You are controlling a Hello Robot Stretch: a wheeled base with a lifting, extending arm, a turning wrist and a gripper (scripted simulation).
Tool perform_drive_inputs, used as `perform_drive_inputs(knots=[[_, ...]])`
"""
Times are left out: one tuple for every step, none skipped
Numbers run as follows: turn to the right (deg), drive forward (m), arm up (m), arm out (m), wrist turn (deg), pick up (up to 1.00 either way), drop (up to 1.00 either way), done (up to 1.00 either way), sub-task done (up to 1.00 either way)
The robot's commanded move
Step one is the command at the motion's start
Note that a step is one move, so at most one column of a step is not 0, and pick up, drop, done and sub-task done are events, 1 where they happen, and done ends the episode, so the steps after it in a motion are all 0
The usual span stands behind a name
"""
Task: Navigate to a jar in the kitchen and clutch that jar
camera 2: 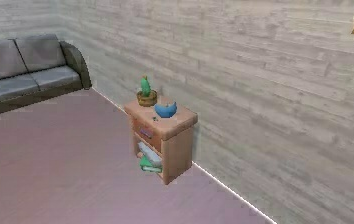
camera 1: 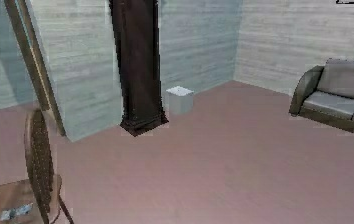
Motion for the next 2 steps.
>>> perform_drive_inputs(knots=[[-15.0, 0.0, 0.0, 0.0, 0.0, 0.0, 0.0, 0.0, 0.0], [0.0, 1.0, 0.0, 0.0, 0.0, 0.0, 0.0, 0.0, 0.0]])
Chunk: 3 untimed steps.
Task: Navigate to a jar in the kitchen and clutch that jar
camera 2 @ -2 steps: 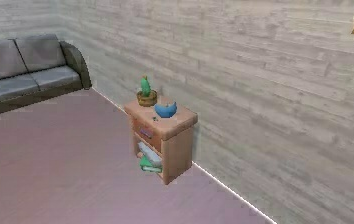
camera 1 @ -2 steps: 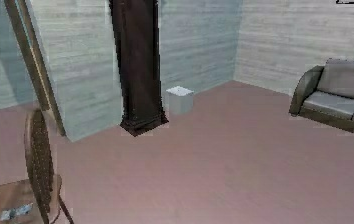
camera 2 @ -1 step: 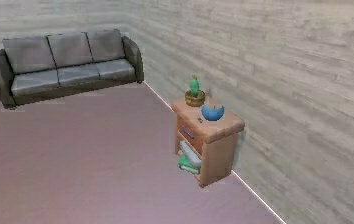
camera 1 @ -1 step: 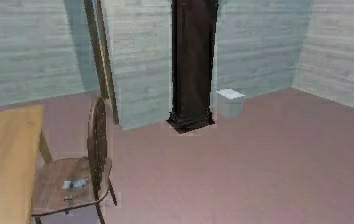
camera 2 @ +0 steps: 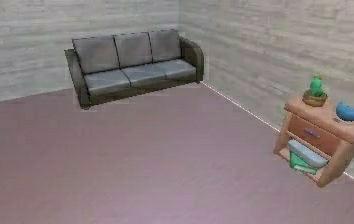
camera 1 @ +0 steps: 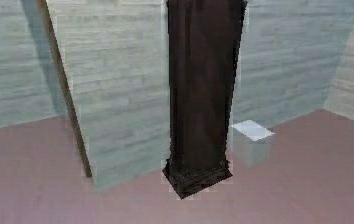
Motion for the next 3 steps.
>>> perform_drive_inputs(knots=[[0.0, 0.15, 0.0, 0.0, 0.0, 0.0, 0.0, 0.0, 0.0], [-33.0, 0.0, 0.0, 0.0, 0.0, 0.0, 0.0, 0.0, 0.0], [0.0, 0.6, 0.0, 0.0, 0.0, 0.0, 0.0, 0.0, 0.0]])
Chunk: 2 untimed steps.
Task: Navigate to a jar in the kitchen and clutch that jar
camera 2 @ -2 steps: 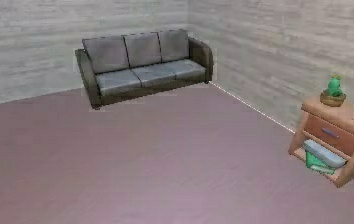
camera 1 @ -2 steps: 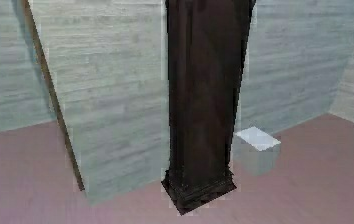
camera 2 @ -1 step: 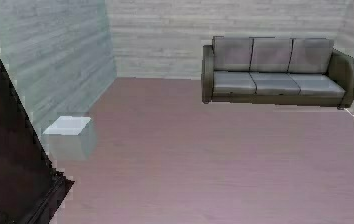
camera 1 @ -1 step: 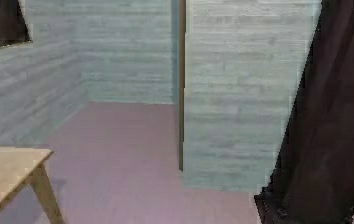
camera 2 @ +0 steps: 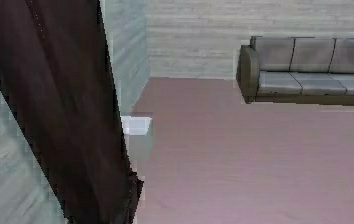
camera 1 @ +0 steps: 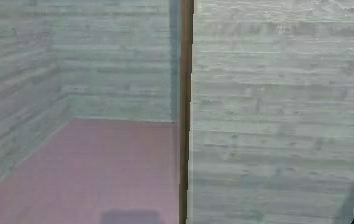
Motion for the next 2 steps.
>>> perform_drive_inputs(knots=[[-30.0, 0.0, 0.0, 0.0, 0.0, 0.0, 0.0, 0.0, 0.0], [0.0, 0.95, 0.0, 0.0, 0.0, 0.0, 0.0, 0.0, 0.0]])
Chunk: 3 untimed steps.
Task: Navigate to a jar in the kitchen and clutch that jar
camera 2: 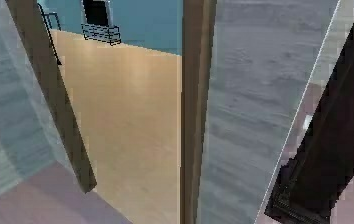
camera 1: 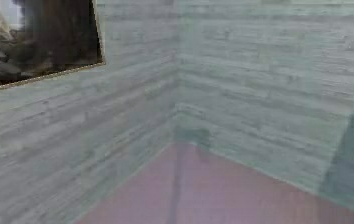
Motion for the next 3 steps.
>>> perform_drive_inputs(knots=[[45.0, 0.0, 0.0, 0.0, 0.0, 0.0, 0.0, 0.0, 0.0], [9.0, 0.0, 0.0, 0.0, 0.0, 0.0, 0.0, 0.0, 0.0], [0.0, 0.35, 0.0, 0.0, 0.0, 0.0, 0.0, 0.0, 0.0]])
